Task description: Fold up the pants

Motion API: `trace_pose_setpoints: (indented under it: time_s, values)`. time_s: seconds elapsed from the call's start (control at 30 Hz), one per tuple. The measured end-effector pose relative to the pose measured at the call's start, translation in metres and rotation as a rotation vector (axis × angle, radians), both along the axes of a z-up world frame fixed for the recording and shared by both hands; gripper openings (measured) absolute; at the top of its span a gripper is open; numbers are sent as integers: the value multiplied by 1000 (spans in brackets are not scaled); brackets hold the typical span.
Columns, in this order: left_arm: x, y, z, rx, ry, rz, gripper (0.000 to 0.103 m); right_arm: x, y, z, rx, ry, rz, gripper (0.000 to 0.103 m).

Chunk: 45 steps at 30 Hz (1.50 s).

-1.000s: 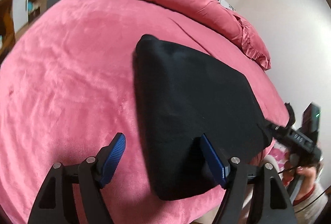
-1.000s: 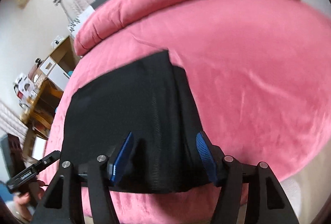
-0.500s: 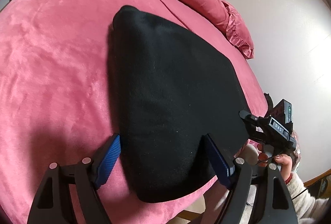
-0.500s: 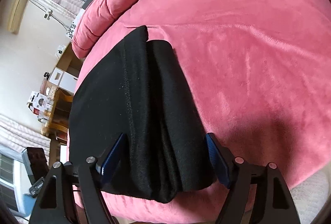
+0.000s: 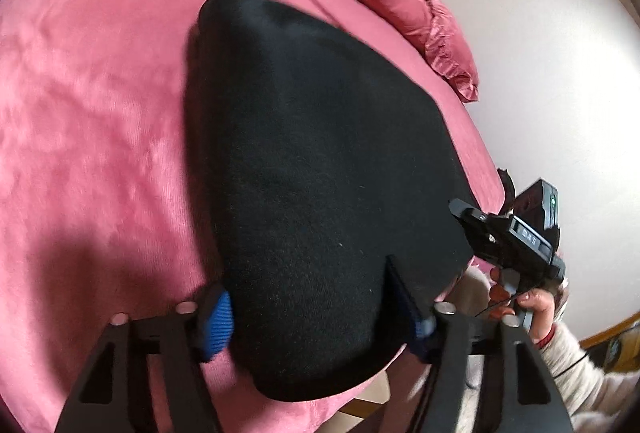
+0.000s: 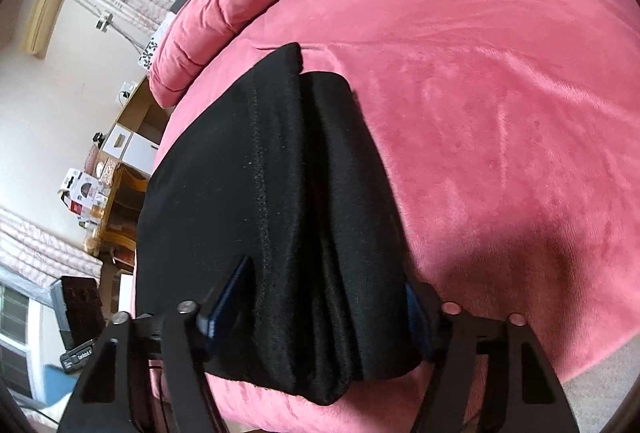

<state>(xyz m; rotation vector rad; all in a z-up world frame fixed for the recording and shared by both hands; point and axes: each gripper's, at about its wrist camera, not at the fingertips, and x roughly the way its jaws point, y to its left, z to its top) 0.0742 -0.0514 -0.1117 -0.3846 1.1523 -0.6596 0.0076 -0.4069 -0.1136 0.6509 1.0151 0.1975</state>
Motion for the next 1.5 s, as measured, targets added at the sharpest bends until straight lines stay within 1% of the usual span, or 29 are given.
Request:
trace_pose_setpoints:
  time_s: [0.07, 0.2, 0.3, 0.37, 0.43, 0.5, 0.53, 0.57, 0.63, 0.7, 0.73, 0.8, 0.93, 1.0, 1.03, 1.07, 1.1, 1.13, 1.2, 1.3, 1.4, 1.5]
  values:
    - [-4, -3, 11, 25, -48, -14, 57, 0, 4, 5, -23, -18, 10, 61]
    - [-7, 0, 23, 37, -80, -12, 52, 1, 12, 14, -62, -47, 27, 54]
    - [-10, 10, 38, 84, -128, 5, 51, 1, 19, 21, -16, -77, 34, 50]
    - [-15, 22, 46, 98, -154, 28, 51, 4, 31, 23, 3, -86, 67, 50]
    - [-21, 39, 48, 123, -161, 56, 51, 8, 47, 22, 19, -87, 109, 50]
    - [-25, 51, 41, 161, -146, 70, 51, 13, 64, 17, 25, -77, 149, 50]
    - [-27, 57, 35, 176, -128, 75, 52, 15, 74, 14, 10, -73, 174, 51]
    - [-27, 61, 28, 174, -102, 80, 54, 16, 80, 13, -11, -70, 187, 53]
    - [-25, 70, 20, 127, -56, 109, 62, 20, 85, 11, -43, -59, 199, 59]
    - [-18, 74, 19, 96, -32, 123, 68, 23, 81, 13, -28, -52, 187, 62]
    - [-14, 75, 18, 90, -21, 122, 71, 25, 79, 13, -28, -47, 180, 62]
    - [-5, 79, 15, 70, -7, 125, 74, 23, 73, 12, -22, -46, 174, 62]
    - [14, 76, 9, 33, 21, 131, 77, 37, 72, 9, -21, -28, 172, 68]
    - [22, 72, -1, 33, 70, 120, 77, 41, 77, 7, -22, -8, 173, 69]
    - [25, 69, -3, 32, 80, 117, 70, 43, 79, 7, -34, -4, 170, 66]
    - [25, 66, -2, 40, 71, 120, 66, 43, 81, 8, -50, -9, 172, 63]
    - [23, 63, 4, 60, 45, 119, 62, 42, 84, 12, -71, -17, 180, 57]
    - [19, 58, 12, 87, 0, 109, 58, 39, 88, 19, -111, -41, 193, 53]
    - [12, 50, 25, 137, -75, 85, 55, 36, 92, 31, -151, -77, 208, 49]
    - [11, 47, 43, 157, -151, 92, 54, 36, 97, 47, -186, -126, 212, 48]
    - [24, 47, 60, 165, -205, 121, 53, 46, 101, 61, -198, -178, 209, 48]
    - [46, 51, 74, 193, -242, 142, 53, 67, 109, 71, -223, -228, 207, 48]
